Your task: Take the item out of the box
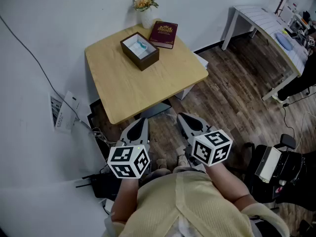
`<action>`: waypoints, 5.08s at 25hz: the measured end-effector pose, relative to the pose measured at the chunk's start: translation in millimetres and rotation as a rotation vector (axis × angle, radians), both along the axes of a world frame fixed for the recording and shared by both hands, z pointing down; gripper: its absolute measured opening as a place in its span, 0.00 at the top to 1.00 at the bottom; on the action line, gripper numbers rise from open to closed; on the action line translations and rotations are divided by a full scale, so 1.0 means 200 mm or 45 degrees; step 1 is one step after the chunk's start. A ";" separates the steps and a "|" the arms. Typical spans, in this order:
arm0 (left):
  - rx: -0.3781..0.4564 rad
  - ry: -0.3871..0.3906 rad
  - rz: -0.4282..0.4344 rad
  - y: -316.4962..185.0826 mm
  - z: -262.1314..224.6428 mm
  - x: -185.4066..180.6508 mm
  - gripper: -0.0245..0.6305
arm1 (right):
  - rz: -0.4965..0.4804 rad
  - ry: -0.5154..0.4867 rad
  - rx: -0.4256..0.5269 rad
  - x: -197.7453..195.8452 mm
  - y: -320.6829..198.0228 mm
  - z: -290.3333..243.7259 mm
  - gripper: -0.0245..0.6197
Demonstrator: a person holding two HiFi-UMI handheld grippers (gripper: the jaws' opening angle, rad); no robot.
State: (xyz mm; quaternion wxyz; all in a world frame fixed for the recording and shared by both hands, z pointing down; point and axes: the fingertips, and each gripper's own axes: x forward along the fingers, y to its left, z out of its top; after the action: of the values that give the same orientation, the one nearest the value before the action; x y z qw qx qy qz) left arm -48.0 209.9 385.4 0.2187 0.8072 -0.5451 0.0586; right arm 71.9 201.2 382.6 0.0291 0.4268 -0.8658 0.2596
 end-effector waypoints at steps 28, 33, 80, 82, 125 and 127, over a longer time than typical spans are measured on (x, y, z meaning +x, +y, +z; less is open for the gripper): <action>-0.030 -0.035 0.035 -0.02 0.08 -0.39 0.93 | -0.012 0.000 -0.031 -0.38 -0.05 0.03 0.91; -0.040 -0.036 0.047 -0.08 0.10 -0.38 0.93 | 0.008 0.002 -0.033 -0.37 -0.12 0.03 0.91; -0.019 -0.166 0.168 -1.21 0.04 -0.34 0.93 | -0.093 0.018 -0.016 -0.50 -1.25 0.00 0.91; -0.027 -0.166 0.191 -1.23 0.05 -0.37 0.93 | -0.086 0.033 -0.019 -0.54 -1.28 0.01 0.91; -0.145 -0.543 0.359 -1.98 0.10 -0.30 0.93 | -0.474 0.155 -0.062 -0.60 -1.89 0.02 0.91; -0.174 -0.616 0.391 -2.00 0.13 -0.29 0.93 | -0.488 0.153 -0.069 -0.60 -1.91 0.03 0.91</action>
State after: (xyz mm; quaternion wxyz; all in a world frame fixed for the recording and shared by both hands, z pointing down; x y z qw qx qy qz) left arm -106.7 -190.9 410.8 0.1250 0.8262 -0.4476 0.3184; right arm -48.0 -181.6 389.6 0.1410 0.2681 -0.9206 0.2464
